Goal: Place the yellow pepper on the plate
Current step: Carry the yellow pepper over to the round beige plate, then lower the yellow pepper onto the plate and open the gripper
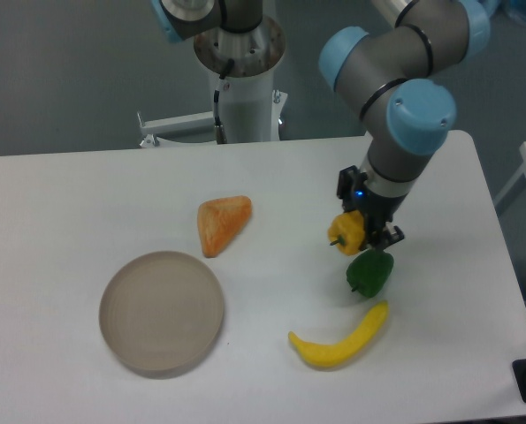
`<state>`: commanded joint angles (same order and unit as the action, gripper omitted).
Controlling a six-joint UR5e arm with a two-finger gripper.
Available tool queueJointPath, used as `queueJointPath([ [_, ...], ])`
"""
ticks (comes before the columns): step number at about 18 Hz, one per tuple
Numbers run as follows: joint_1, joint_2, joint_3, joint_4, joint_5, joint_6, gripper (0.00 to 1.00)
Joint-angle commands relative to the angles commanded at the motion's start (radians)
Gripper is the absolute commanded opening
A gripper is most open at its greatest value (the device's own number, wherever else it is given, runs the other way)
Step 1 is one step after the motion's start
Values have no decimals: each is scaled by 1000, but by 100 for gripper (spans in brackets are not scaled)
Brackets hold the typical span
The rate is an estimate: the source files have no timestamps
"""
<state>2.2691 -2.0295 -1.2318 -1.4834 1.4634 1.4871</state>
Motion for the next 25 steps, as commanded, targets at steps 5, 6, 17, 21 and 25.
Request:
queueJointPath([
  [5, -121, -3, 0, 18, -23, -191, 17],
  [6, -137, -5, 0, 18, -25, -215, 17],
  [17, -333, -132, -5, 121, -29, -453, 18],
  [21, -359, -169, -5, 123, -28, -472, 20],
  [25, -373, -190, -5, 178, -28, -470, 56],
])
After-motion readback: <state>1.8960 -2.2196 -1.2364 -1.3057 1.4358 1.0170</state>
